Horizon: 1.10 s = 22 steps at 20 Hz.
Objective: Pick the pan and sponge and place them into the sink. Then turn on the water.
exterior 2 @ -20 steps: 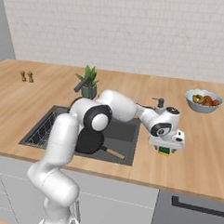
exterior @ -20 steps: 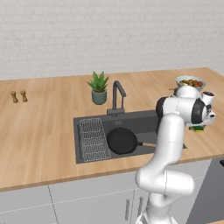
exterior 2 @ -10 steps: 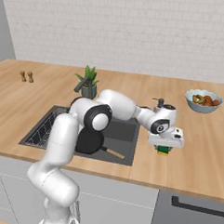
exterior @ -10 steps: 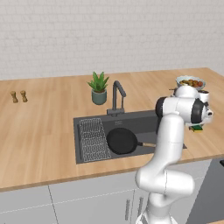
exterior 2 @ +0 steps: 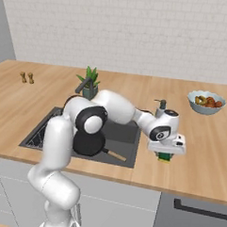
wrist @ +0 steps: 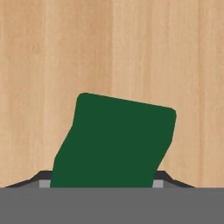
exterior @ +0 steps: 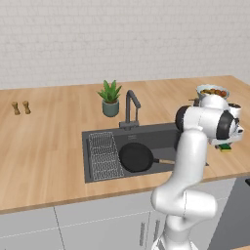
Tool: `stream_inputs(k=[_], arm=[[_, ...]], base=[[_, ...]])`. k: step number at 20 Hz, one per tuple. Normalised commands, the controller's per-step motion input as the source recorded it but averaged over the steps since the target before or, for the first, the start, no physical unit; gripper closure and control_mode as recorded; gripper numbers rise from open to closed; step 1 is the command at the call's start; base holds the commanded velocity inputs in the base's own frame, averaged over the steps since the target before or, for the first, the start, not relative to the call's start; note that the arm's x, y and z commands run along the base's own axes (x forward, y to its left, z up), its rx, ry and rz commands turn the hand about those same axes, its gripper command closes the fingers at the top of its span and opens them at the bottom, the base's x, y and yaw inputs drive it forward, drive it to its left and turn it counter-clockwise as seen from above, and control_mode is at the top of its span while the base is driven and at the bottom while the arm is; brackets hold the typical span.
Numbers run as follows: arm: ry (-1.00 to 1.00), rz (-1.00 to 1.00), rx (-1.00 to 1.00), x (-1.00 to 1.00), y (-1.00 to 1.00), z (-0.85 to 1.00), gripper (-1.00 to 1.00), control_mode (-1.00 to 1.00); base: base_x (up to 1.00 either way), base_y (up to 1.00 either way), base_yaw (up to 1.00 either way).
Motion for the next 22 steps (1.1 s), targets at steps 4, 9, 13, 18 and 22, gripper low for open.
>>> stream_inputs(k=[4, 9, 13, 18, 22], arm=[[-0.19, 0.15, 0.00, -0.63, 0.39, 0.55, 1.00, -1.00], [-0.15, 0.30, -0.03, -0.36, 0.47, 0.68, 1.00, -1.00], [-0.11, 0.48, -0.03, -0.23, 0.37, 0.41, 1.00, -1.00], [-0.04, 0.50, -0.01, -0.11, 0.43, 0.26, 1.00, -1.00], [-0.05, 0.48, 0.00, -0.02, 0.48, 0.25, 1.00, -1.00]], base=[[0.00, 0.00, 0.00], [0.00, 0.00, 0.00], [0.00, 0.00, 0.00], [0.00, 0.00, 0.00], [0.00, 0.00, 0.00]])
